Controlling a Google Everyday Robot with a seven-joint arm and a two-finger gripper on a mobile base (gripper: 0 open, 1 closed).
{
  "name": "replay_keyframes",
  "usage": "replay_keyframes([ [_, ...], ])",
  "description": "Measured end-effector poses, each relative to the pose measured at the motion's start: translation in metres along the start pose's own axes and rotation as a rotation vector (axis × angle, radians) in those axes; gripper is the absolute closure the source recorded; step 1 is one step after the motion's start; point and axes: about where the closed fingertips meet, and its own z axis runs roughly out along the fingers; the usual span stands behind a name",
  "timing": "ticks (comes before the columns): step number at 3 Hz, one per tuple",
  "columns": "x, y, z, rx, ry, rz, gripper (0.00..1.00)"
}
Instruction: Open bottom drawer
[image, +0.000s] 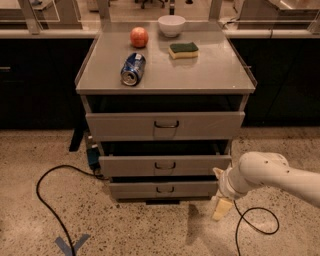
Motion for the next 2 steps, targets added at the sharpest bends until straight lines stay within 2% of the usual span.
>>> replay_keyframes([
  [2,-0.019,0.005,0.119,-0.038,-0.055,-0.04,0.0],
])
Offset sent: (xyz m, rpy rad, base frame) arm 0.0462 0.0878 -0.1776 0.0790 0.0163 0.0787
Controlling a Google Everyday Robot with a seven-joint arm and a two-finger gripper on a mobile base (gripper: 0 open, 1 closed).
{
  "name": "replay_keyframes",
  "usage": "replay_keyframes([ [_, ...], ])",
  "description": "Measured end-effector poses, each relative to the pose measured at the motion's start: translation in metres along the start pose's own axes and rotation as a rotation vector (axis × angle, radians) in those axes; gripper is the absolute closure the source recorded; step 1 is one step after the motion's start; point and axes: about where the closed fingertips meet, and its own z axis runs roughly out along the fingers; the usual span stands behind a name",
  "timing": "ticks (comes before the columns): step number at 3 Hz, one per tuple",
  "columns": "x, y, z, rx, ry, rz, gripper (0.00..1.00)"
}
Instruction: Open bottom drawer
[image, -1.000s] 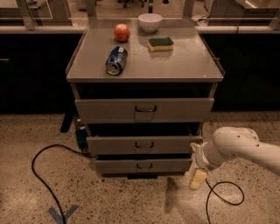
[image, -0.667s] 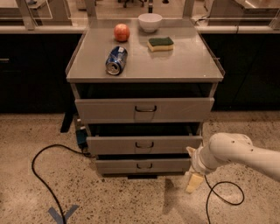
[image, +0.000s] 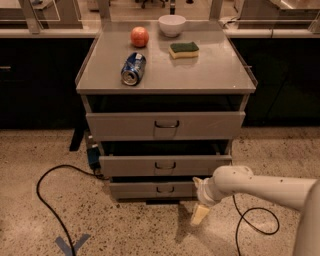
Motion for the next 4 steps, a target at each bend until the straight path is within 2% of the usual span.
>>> replay_keyframes([
  [1,0.011,0.001,0.062,-0.016,0.008,0.046,0.0],
  [2,0.011,0.001,0.062,-0.016,0.007,0.046,0.0],
  [3,0.012,0.009,0.081,-0.042,-0.004,0.042,0.0],
  [4,0.01,0.008,0.126,-0.059,-0.02,0.032,0.0],
])
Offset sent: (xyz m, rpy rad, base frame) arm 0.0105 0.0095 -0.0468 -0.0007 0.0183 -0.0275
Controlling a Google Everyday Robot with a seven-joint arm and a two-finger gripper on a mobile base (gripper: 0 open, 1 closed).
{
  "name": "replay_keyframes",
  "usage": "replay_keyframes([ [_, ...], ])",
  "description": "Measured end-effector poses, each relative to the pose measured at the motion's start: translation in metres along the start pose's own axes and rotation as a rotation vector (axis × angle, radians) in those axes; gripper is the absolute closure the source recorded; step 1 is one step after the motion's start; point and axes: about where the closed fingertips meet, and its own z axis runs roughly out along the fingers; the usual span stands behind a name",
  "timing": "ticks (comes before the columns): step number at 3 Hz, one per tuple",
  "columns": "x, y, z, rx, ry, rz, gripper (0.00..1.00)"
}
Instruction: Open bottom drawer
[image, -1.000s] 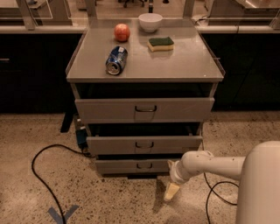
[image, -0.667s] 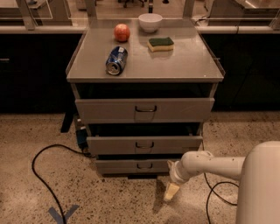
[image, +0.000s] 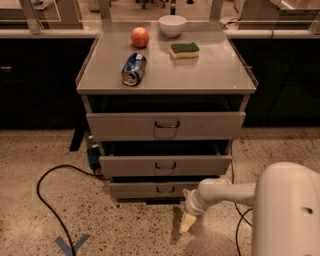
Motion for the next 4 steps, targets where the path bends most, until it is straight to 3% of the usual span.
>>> replay_keyframes([
  [1,0.005,-0.009,0.049,0.007,-0.006,0.005,0.0],
  [2,0.005,-0.031,0.083,0.063,0.037,-0.028,0.0],
  [3,0.012,-0.055,0.085,0.107,0.08,-0.012,0.0],
  [4,0.015,-0.056,0.085,0.109,0.089,-0.007,0.0],
])
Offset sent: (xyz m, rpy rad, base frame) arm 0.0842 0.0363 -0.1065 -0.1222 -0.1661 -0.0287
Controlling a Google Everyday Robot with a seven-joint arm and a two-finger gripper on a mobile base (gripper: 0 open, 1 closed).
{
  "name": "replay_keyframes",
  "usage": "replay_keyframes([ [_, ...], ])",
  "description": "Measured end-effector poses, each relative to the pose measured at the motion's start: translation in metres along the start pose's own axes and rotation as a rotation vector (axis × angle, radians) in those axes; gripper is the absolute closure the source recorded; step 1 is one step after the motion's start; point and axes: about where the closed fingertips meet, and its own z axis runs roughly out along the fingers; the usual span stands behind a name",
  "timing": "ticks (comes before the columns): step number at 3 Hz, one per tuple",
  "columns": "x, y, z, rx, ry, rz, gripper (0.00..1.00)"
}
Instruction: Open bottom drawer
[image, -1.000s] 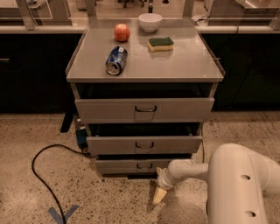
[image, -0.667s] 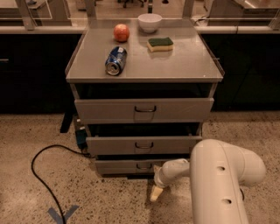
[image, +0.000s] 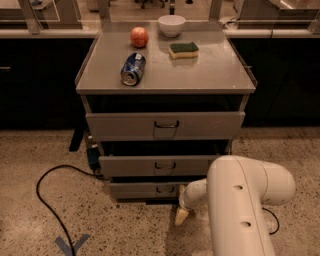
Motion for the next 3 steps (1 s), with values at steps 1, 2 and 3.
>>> replay_keyframes([
  [1,0.003,-0.007,0.0,0.043,-0.018,0.012,0.0],
  [2,0.006,-0.029,0.001,0.16,-0.112,0.056,0.0],
  [3,0.008,-0.046,-0.001,0.252,-0.201,0.088,0.0],
])
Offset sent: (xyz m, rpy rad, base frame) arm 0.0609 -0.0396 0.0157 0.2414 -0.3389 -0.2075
